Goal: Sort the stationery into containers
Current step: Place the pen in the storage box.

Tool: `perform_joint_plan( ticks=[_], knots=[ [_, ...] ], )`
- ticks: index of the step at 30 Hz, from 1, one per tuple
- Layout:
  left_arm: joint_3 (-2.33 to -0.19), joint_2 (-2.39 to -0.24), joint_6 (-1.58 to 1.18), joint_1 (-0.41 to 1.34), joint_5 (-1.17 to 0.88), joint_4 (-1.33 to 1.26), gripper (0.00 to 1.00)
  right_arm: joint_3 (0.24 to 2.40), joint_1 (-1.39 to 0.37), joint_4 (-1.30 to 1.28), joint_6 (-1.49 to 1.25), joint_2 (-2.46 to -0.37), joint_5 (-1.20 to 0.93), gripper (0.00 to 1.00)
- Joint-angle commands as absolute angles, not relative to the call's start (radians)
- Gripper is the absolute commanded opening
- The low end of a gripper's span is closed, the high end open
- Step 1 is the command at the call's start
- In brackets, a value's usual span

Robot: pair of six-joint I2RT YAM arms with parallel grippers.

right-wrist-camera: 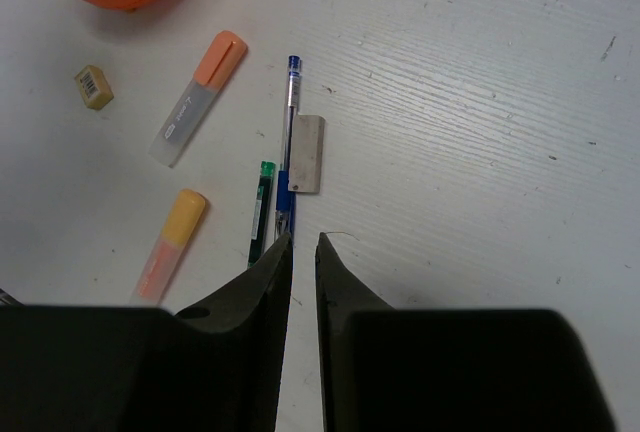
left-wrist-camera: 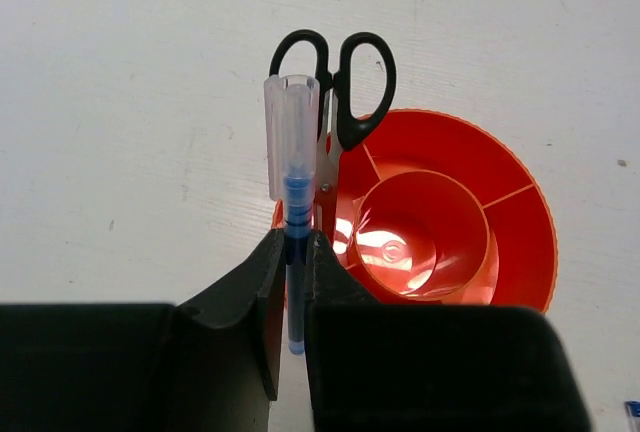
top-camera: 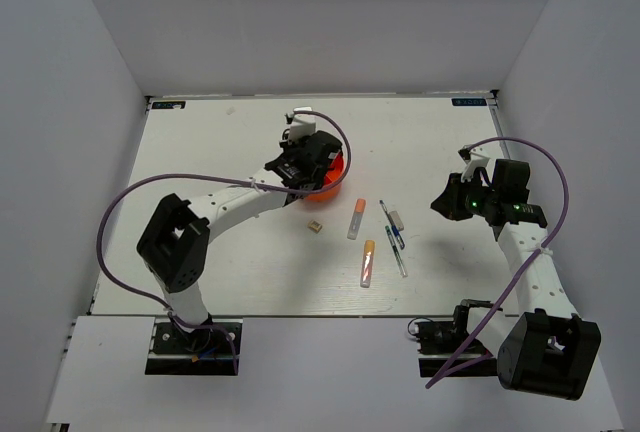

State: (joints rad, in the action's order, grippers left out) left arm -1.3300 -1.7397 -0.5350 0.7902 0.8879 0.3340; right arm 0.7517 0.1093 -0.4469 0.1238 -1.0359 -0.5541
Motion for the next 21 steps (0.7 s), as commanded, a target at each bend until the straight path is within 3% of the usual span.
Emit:
perform_joint_plan(
  ticks=[1,21],
  knots=[
    [-1.384,-1.732,-0.558,0.793,0.933,0.287,0.00,0.765,0.112,-0.436,0.138,-1.026,-0.575,0.18],
    [-1.344,-1.753,-0.621,0.795,0.874,0.212,0.00,0.765,0.112,-0.442,0.141,-1.039,-0.577,0.18]
  ],
)
